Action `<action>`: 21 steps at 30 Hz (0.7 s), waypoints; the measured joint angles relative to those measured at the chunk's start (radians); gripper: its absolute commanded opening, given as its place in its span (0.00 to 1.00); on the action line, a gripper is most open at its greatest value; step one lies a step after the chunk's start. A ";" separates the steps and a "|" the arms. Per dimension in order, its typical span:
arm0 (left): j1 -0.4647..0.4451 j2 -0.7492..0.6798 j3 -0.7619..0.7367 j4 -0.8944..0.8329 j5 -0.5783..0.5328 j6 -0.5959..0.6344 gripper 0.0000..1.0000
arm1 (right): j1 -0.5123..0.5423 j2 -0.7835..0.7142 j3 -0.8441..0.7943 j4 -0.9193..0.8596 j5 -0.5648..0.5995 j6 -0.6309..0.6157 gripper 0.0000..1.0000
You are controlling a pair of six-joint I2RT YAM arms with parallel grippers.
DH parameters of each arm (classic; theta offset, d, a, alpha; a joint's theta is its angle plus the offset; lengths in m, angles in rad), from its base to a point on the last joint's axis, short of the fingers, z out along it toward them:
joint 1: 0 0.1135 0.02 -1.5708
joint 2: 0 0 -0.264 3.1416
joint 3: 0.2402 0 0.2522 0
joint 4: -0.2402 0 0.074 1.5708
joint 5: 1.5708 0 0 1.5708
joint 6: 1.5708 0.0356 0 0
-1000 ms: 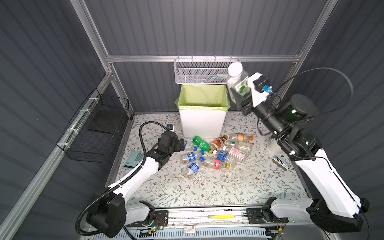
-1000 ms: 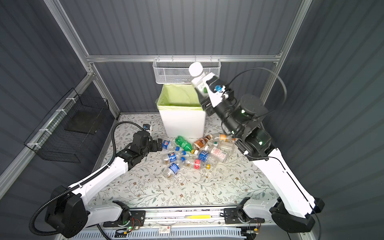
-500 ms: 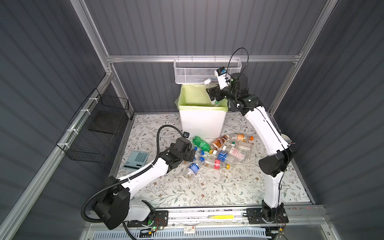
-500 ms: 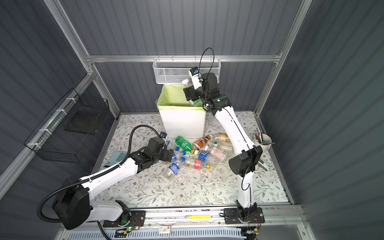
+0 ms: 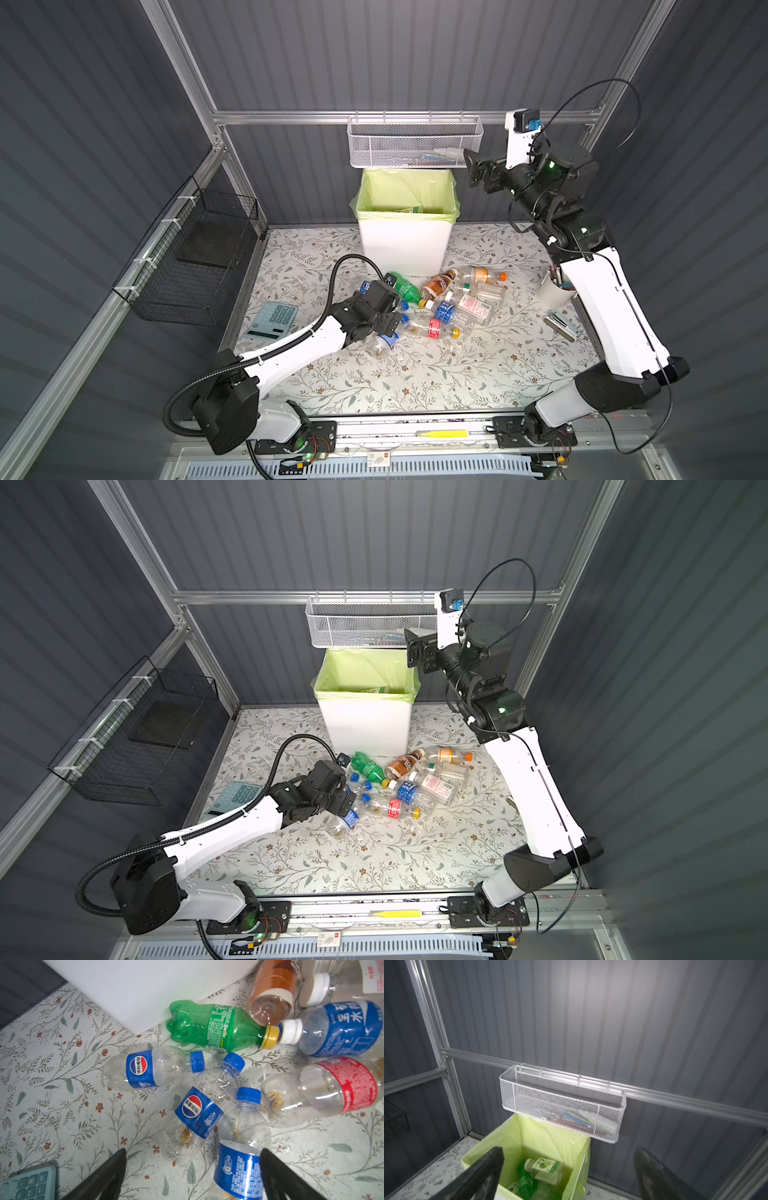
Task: Throw the plastic bottles in the bin
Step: 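Lower the left gripper onto a blue-capped Pepsi bottle while right gripper withdraws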
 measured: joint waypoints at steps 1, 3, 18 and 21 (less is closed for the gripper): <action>-0.008 0.017 0.009 -0.014 0.009 0.002 0.97 | -0.007 -0.011 -0.045 0.010 0.001 0.005 0.99; -0.021 0.055 0.022 -0.045 0.029 0.004 0.95 | -0.026 -0.031 -0.162 0.027 0.002 0.021 0.99; -0.041 0.217 0.029 -0.095 0.202 -0.023 0.81 | -0.215 -0.306 -0.876 0.135 -0.020 0.224 0.99; -0.041 0.245 0.040 -0.095 0.203 -0.027 0.78 | -0.229 -0.332 -0.968 0.171 -0.023 0.259 0.99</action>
